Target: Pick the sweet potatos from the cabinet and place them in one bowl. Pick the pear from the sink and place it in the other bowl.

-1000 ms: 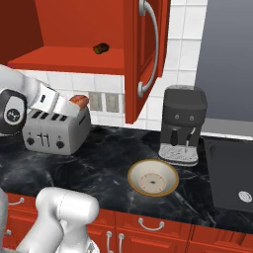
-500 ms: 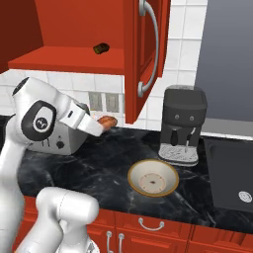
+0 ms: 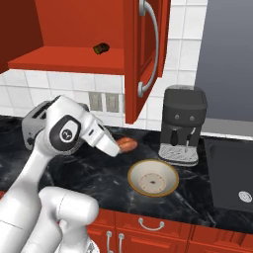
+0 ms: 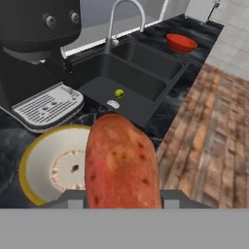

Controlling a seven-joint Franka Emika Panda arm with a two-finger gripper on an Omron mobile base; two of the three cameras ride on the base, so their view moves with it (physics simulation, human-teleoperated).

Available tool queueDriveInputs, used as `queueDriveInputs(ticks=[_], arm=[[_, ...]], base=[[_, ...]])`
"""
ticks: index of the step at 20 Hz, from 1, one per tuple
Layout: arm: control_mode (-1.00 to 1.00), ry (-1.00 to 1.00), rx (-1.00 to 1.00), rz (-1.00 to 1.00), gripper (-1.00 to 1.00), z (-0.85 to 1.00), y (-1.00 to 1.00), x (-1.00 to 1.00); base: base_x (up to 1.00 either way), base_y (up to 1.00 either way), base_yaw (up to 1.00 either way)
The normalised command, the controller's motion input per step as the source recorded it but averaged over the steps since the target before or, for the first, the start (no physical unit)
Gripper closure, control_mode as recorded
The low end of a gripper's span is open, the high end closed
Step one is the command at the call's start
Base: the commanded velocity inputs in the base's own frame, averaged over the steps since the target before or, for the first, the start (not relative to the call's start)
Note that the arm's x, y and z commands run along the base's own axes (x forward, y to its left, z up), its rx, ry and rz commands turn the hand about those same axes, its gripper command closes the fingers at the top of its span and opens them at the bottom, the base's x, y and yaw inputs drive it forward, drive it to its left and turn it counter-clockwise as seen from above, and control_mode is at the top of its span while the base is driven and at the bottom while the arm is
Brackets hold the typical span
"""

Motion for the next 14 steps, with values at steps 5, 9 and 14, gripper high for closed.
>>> queueDriveInputs(ticks=[5,9,14], arm=[[-1.00,0.00,0.02,-0.06,1.00,-0.55,-0.31,0.21],[-1.00,0.01,0.07,0.00,1.00,-0.45,-0.23,0.28],[-1.00,0.01,0.11,0.00,1.00,-0.49,-0.34,0.15]], base=[[0.00,0.00,0.00],[0.00,0.00,0.00],[0.00,0.00,0.00]])
